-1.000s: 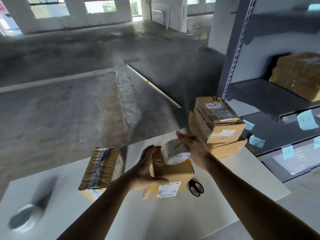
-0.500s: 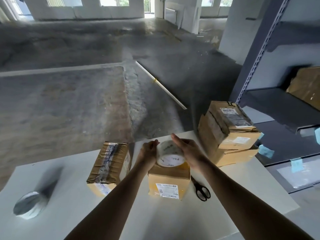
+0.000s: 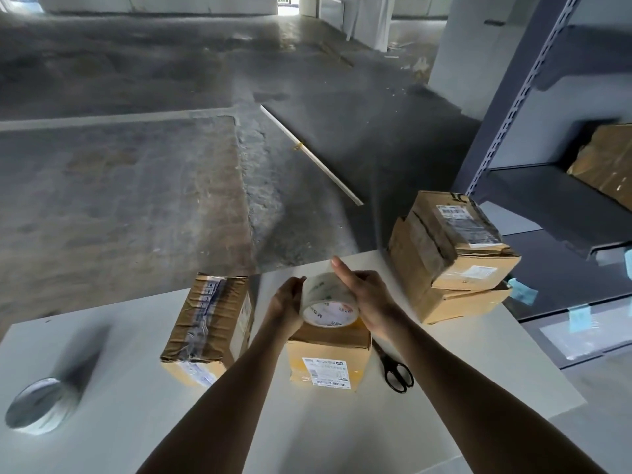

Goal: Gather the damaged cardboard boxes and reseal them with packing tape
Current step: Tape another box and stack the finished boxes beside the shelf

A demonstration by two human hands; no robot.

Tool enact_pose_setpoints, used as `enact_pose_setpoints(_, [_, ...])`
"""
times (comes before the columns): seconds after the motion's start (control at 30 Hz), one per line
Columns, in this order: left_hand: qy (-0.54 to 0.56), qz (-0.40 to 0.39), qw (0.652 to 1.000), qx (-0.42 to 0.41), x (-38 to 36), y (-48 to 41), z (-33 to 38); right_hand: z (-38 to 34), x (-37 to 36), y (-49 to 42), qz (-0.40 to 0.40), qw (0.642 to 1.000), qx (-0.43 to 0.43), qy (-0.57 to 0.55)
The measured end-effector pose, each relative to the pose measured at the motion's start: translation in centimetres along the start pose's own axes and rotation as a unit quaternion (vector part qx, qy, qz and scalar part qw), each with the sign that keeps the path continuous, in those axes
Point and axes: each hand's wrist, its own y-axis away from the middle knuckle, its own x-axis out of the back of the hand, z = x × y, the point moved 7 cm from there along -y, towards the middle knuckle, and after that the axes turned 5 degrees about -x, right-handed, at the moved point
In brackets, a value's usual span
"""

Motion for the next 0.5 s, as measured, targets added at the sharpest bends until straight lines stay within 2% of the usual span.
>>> enact_pose_setpoints(0.07, [-0.069,0.012,0.997,-0.02,0.6,-0.2,0.1,-0.3,1.3,0.2,0.017,1.0,0.006,-0.011])
enact_pose_setpoints(0.1, [-0.103,-0.049,0.993,-0.008,-0.2,-0.1,-0.3,-0.5,2.2,0.3,0.025,1.0,0.005,-0.018])
enact_pose_setpoints(0.13, [-0.203,-0.039,0.977,-0.049,-0.3,-0.5,-0.1,-0.7,3.1,0.6,0.029,0.999,0.006,-0.016])
enact_pose_setpoints(0.17, [-0.285,-0.068,0.954,-0.06,-0.5,-0.1,0.5,-1.1,3.9,0.9,0.034,0.999,0.008,0.001])
enact_pose_setpoints(0.23, [-0.378,-0.085,0.918,-0.081,-1.0,0.1,1.2,-1.8,5.2,1.2,0.052,0.995,0.021,0.079])
enact_pose_setpoints(0.3, [-0.421,-0.078,0.901,-0.07,-0.8,0.1,1.1,-2.6,5.9,1.4,0.063,0.981,0.046,0.177])
enact_pose_setpoints(0.4, [-0.458,-0.069,0.881,-0.098,-0.9,0.0,1.0,-2.8,7.1,1.6,0.067,0.95,0.049,0.299])
enact_pose_setpoints(0.47, [-0.458,-0.088,0.879,-0.095,-1.2,0.0,1.1,-2.1,8.1,1.6,0.064,0.941,0.032,0.331])
enact_pose_setpoints(0.5, [-0.442,-0.078,0.889,-0.087,-1.2,-0.1,1.0,-1.5,8.5,1.6,0.062,0.939,0.026,0.338])
